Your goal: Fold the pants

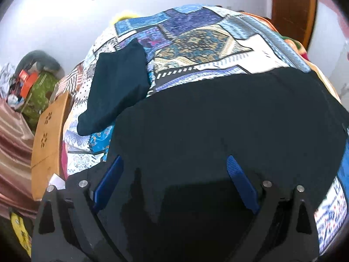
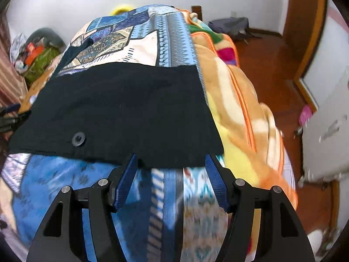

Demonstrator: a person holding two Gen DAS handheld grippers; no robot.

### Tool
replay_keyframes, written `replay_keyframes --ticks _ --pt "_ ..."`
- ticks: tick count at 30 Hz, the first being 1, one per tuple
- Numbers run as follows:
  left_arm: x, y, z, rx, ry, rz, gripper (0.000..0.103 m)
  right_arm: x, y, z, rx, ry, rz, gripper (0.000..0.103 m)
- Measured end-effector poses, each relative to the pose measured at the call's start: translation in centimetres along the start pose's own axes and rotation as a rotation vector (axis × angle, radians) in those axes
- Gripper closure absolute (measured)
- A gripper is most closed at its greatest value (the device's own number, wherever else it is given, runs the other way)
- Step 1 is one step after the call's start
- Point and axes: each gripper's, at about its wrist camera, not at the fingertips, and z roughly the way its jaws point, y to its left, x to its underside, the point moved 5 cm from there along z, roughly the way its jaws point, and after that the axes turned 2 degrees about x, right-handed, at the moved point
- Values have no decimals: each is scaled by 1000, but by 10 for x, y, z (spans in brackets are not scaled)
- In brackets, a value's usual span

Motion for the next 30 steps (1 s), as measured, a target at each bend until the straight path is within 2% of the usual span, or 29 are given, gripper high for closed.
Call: replay_keyframes --ticks 4,5,7,9,14,18,21,23,25,27,28,30 --pt "-4 -20 -13 91 16 45 7 7 0 -12 -67 -27 88 42" --pt "-7 -30 -15 133 24 58 7 8 1 -11 -88 -24 112 42" --pt "-11 -45 -15 165 33 90 7 11 4 -4 -108 -12 139 42" --pt "-16 -64 -13 172 40 142 7 12 3 8 -112 3 176 42" --pt "-27 -103 -2 152 48 247 7 5 -3 20 -154 -30 257 42" --pt "-38 -114 12 209 103 235 7 -3 -12 29 -187 -64 319 42" --pt "-47 -120 23 267 152 200 7 -9 -18 31 -177 -98 342 45" --pt "-54 -123 30 286 171 176 5 -13 -21 33 -161 -116 353 51" --pt "-61 -129 35 294 174 167 5 -17 -26 35 -118 -123 354 72" --pt "-66 -134 36 310 176 159 5 -21 -32 35 -116 -125 376 85" --pt "-69 -137 35 323 174 152 5 -23 -35 34 -133 -124 390 89" --pt "-75 -140 30 364 160 128 5 -28 -36 27 -147 -136 387 91"
